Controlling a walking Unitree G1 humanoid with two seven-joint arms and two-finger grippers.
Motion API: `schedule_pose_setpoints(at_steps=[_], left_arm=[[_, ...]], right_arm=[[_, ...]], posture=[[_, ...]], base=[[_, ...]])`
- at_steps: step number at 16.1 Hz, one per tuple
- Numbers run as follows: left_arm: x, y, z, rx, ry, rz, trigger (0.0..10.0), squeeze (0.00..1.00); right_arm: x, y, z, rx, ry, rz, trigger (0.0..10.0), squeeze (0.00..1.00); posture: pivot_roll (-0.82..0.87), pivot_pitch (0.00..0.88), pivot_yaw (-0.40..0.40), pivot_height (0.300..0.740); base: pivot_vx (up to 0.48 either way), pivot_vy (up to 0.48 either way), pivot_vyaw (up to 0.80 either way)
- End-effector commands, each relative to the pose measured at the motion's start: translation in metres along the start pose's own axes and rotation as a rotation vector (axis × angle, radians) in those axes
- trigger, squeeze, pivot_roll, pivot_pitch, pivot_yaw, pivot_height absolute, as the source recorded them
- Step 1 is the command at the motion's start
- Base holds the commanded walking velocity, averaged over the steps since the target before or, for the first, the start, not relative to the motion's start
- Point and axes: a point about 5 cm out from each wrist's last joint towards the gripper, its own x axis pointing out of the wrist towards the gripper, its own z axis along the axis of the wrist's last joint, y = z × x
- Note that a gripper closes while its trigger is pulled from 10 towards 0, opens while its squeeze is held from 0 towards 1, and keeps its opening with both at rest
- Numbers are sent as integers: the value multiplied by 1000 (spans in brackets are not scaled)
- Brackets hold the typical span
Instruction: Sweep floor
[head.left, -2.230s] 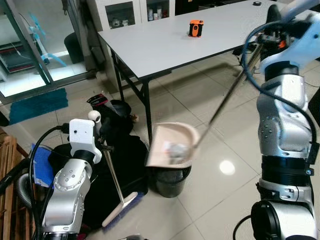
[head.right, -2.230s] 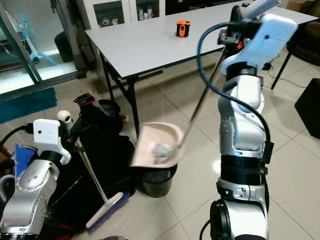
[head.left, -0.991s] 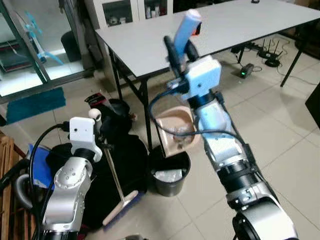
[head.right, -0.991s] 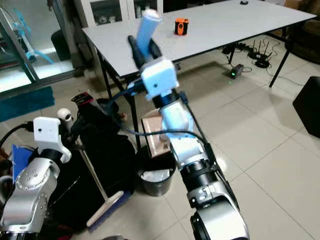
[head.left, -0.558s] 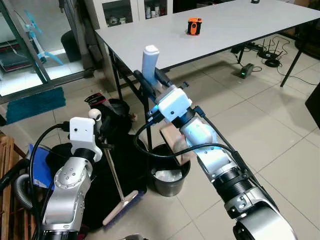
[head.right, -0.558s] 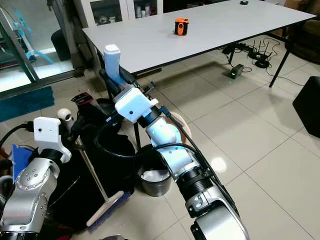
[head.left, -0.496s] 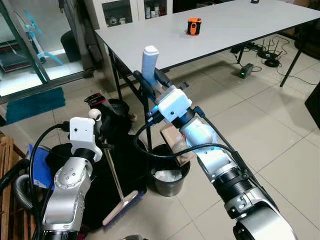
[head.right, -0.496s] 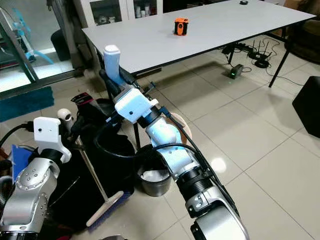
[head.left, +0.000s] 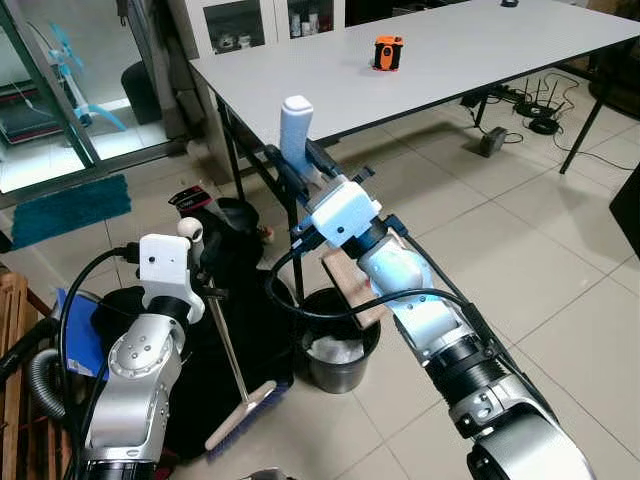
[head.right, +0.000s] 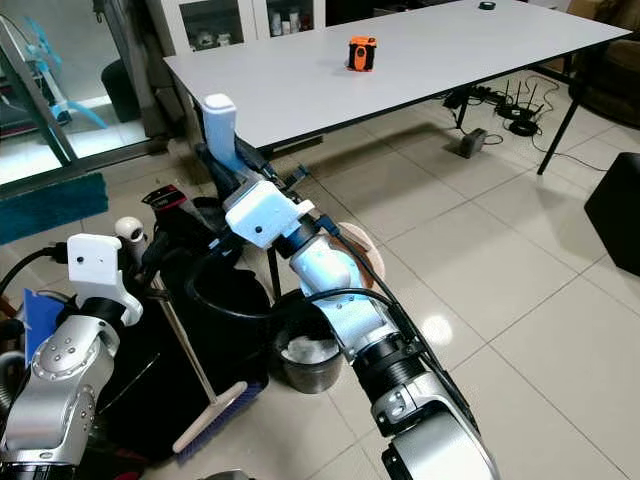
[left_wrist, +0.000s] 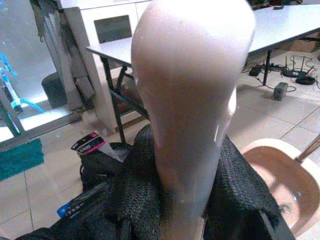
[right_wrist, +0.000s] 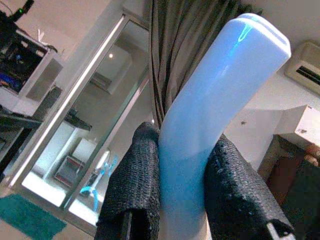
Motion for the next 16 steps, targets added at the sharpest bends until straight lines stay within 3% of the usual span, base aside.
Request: schedule_pose_setpoints(at_steps=[1,4,6,8,9,11,13,16], left_arm=[[4,2,8,25,-32,-4,10000,0],[4,-3,5,18,-21,-34,10000,0],[5,-6,5,19,-21,-47,10000,0],[4,-8,4,12,-14,-63,10000,0],[4,-9,3,6,-5,-85,10000,0],[5,-13,3,9,-4,-105,10000,0],[7,-19,4,32,-7,-143,10000,0],[5,-18,4,27,-6,-140,10000,0]], right_arm=[[4,-4,5,-47,-21,23,10000,0],[-2,-26,9,-135,-3,7,10000,0],[-13,-50,14,-174,36,-58,10000,0],[-30,-82,14,-162,137,-221,10000,0],[-48,-109,12,-129,229,-381,10000,0],[-65,-123,7,-135,305,-478,10000,0],[-87,-134,-3,-199,432,-604,10000,0],[-102,-133,-8,-183,512,-652,10000,0]], posture=[[60,0,77,740],[46,0,79,740],[37,0,79,740],[29,0,81,740],[25,0,84,740],[13,0,91,740],[20,0,88,740],[22,0,79,740]], base=[[0,0,0],[0,0,0],[0,0,0],[0,0,0],[0,0,0],[0,0,0],[0,0,0],[0,0,0]])
